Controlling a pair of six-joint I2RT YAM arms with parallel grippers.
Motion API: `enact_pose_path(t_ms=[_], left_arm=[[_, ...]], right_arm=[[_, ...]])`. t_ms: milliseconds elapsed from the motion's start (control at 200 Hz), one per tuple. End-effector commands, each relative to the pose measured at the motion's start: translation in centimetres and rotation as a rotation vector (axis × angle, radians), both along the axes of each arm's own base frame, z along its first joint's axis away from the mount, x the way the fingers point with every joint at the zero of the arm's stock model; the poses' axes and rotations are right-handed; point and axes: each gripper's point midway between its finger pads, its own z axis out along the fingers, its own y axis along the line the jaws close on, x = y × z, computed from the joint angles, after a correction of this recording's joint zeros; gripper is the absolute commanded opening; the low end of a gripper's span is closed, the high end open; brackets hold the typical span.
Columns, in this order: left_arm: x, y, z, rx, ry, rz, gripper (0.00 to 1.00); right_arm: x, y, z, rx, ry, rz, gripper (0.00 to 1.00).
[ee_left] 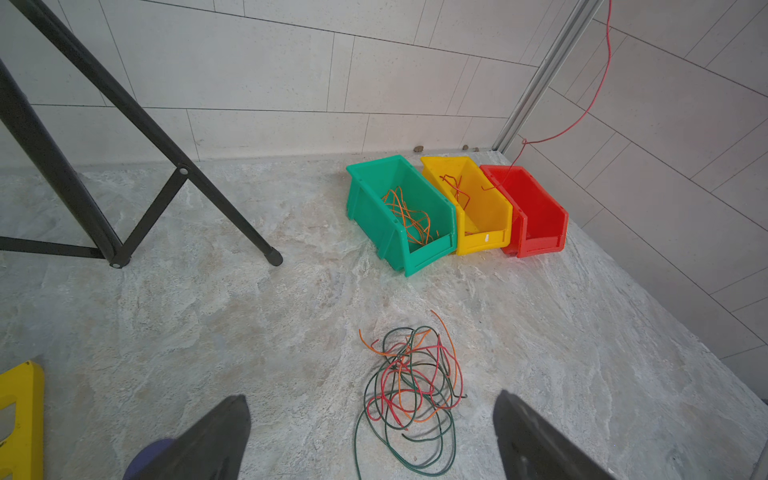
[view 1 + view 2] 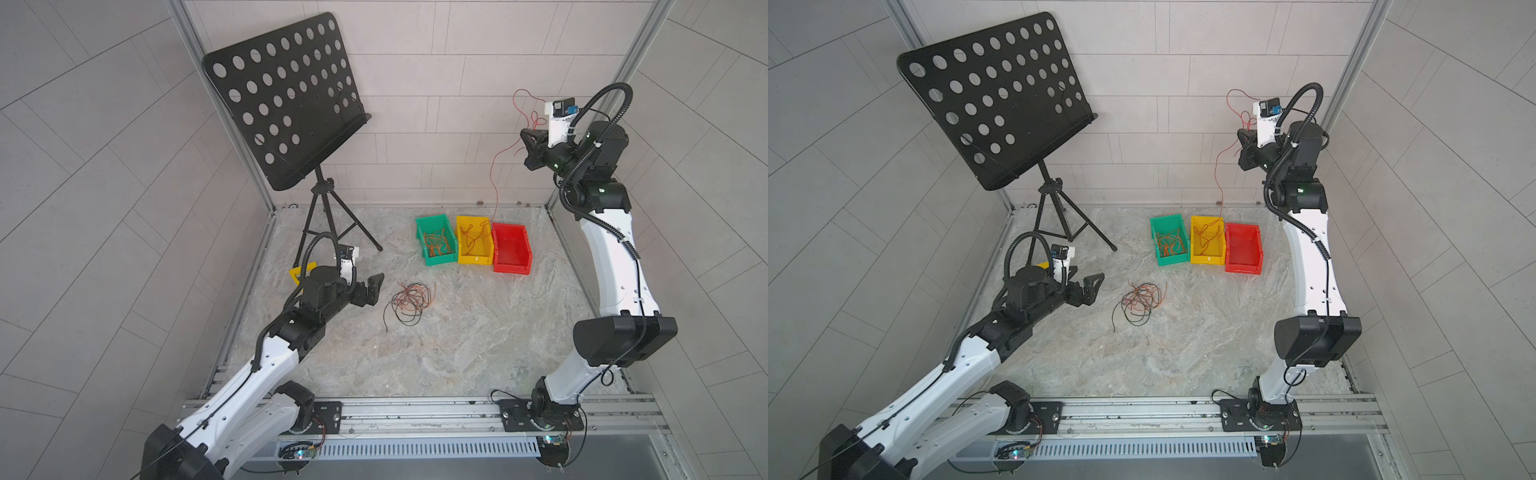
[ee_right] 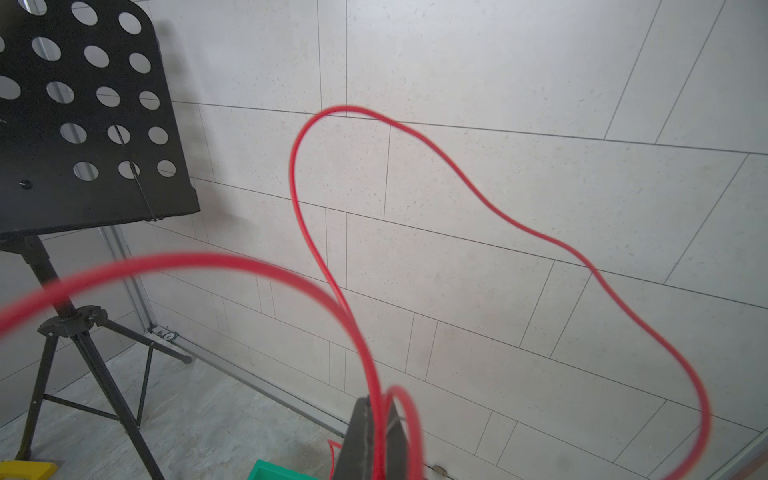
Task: Untangle and sort cables by color
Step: Place the cable in the bin.
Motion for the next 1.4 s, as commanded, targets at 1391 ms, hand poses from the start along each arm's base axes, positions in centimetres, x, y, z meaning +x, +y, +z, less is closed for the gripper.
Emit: enact_pose_path(t_ms=[1391], left_arm=[[0.7, -0.6, 0.9, -0.004, -0.017, -0.022, 0.98]], right_arm=[[8.9, -9.8, -18.9, -0.325, 0.243, -0.636, 0.00]])
